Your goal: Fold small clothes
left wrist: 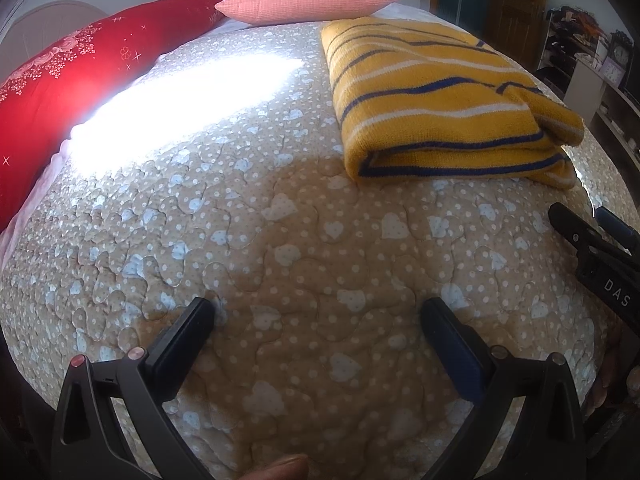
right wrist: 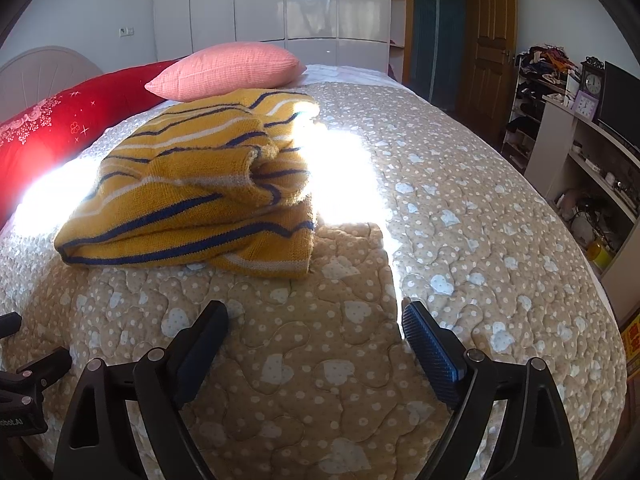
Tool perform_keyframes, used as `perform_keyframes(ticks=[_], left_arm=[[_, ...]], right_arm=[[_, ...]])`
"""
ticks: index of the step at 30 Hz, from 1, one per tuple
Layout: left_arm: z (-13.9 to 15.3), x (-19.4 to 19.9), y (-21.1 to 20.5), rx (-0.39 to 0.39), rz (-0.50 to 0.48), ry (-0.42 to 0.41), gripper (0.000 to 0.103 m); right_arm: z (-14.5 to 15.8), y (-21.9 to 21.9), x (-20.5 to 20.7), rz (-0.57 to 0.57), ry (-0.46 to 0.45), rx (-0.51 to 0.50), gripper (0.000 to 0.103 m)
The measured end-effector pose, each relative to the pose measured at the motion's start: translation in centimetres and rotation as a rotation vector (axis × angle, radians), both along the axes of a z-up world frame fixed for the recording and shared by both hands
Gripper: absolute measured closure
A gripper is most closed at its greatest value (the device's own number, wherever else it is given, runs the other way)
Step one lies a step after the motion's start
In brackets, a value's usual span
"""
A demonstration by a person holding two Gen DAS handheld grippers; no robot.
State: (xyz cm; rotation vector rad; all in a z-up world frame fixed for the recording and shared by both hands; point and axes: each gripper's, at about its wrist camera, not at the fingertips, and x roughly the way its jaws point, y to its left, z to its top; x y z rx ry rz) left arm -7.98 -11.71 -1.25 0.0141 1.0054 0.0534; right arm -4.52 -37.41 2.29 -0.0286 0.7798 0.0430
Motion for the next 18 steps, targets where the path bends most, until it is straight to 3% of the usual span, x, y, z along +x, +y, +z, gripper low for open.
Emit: perform_keyframes(ticks=[18], left_arm=[[-0.10,-0.17,-0.10,0.003,-0.001,-0.006,0.000]], right_arm=[[-0.04,-0.09,0.05,0.003,-0.001,-0.004,0.010]])
